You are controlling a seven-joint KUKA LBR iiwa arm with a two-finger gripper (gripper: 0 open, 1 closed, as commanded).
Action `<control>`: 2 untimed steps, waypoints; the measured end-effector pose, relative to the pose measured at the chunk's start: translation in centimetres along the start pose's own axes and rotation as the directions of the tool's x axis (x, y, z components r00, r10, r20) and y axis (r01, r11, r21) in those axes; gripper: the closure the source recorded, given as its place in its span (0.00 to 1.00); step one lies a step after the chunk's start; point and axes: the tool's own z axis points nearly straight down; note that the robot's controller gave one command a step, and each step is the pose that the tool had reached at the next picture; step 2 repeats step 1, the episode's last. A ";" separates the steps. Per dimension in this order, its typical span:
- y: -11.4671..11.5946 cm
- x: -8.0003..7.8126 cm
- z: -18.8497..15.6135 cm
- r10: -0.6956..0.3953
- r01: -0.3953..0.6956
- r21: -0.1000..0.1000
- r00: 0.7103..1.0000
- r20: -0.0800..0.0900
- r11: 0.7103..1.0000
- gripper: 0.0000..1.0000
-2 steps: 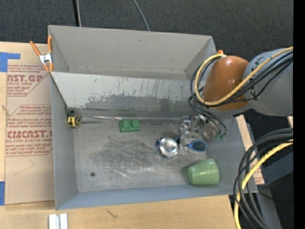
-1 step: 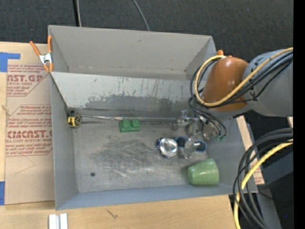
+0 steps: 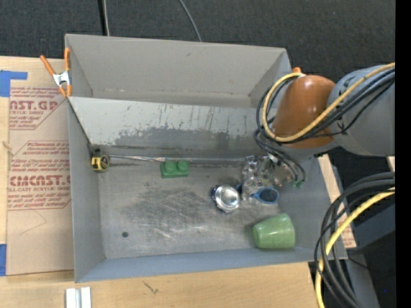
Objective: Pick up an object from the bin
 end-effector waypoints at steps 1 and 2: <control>2.2 0.0 -9.5 -0.180 0.180 0.003 0.984 0.003 0.984 1.00; 2.2 0.0 -9.5 -0.180 0.180 0.003 0.984 0.003 0.984 1.00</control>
Offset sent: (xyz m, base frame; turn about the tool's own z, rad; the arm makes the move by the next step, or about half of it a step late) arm -0.0055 0.0205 0.0915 -0.1804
